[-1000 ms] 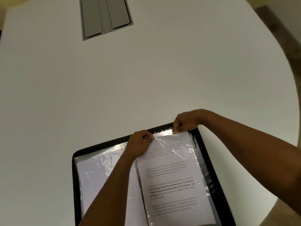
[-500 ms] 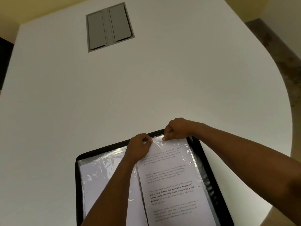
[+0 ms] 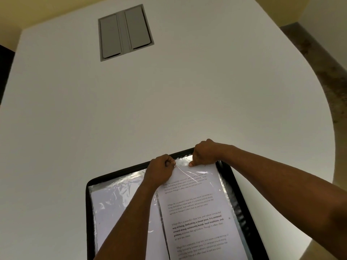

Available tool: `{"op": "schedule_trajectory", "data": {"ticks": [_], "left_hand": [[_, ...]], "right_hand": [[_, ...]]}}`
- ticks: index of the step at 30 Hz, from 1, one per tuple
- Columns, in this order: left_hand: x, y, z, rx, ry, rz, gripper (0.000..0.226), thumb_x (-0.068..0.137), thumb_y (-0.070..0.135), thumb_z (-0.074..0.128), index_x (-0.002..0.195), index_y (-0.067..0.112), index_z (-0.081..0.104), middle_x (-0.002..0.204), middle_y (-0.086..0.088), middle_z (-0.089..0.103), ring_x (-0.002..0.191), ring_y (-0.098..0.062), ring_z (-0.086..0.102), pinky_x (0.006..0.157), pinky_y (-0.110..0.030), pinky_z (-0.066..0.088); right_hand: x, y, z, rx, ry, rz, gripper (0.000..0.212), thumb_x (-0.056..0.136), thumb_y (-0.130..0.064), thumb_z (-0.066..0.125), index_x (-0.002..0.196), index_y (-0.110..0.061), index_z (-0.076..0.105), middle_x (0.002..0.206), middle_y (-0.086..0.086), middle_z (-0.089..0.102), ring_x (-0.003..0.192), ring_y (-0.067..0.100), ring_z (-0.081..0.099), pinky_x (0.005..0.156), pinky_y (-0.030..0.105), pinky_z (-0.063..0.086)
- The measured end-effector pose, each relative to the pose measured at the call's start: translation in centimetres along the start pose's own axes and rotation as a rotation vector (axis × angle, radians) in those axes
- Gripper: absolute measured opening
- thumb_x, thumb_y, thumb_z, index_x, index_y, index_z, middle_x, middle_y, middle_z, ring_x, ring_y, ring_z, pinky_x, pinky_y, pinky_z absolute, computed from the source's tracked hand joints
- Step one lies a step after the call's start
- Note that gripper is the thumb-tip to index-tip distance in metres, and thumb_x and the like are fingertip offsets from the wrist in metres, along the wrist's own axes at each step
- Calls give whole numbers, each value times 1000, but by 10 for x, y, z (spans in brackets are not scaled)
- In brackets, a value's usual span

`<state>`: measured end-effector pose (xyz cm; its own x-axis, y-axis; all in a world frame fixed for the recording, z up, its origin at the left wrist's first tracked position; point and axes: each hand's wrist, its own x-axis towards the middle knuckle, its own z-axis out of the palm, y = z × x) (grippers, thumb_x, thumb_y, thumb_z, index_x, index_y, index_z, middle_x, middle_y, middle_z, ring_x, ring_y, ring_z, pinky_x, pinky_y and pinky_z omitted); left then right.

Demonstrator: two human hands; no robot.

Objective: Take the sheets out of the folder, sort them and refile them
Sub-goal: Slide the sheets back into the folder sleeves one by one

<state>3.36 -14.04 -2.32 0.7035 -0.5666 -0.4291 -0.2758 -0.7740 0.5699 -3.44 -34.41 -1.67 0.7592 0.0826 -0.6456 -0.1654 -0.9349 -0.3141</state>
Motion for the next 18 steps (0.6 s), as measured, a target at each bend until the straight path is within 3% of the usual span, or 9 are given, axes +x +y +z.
{"op": "schedule_trajectory", "data": {"ticks": [4, 9, 13, 16, 18], "left_hand": [[0, 1, 0, 5, 6, 4, 7, 92, 23, 59, 86, 25, 63, 86, 9, 66, 82, -7, 58, 72, -21, 41], [-9, -3, 1, -83, 124, 4, 10, 89, 19, 64, 99, 20, 64, 100, 5, 65, 94, -11, 59, 78, -20, 42], [-23, -7, 0, -141, 229, -7, 33, 89, 18, 64, 121, 18, 58, 114, 4, 62, 95, -14, 59, 85, -25, 47], [-41, -16, 4, -117, 224, -6, 35, 91, 21, 62, 125, 20, 56, 119, 6, 60, 95, -8, 57, 78, -18, 42], [-57, -22, 9, -103, 217, -30, 34, 92, 23, 61, 125, 22, 56, 123, 7, 59, 102, -9, 57, 83, -20, 44]], "right_hand": [[-5, 2, 3, 59, 55, 8, 46, 88, -62, 54, 65, -23, 52, 66, -9, 51, 70, 12, 48, 75, 31, 36], [-17, 14, 14, 389, 437, 44, 22, 87, -33, 70, 97, -15, 65, 94, -3, 60, 86, 15, 56, 76, 30, 44], [-28, 22, 35, 550, 648, 182, 40, 87, -24, 70, 124, -15, 58, 117, 2, 60, 106, 19, 57, 87, 30, 45], [-40, 21, 57, 539, 756, 259, 34, 89, -24, 66, 122, -14, 59, 114, 5, 61, 105, 23, 57, 86, 34, 45], [-53, 13, 71, 497, 828, 290, 25, 91, -25, 62, 114, -15, 62, 107, 3, 61, 102, 23, 56, 81, 34, 45]]}}
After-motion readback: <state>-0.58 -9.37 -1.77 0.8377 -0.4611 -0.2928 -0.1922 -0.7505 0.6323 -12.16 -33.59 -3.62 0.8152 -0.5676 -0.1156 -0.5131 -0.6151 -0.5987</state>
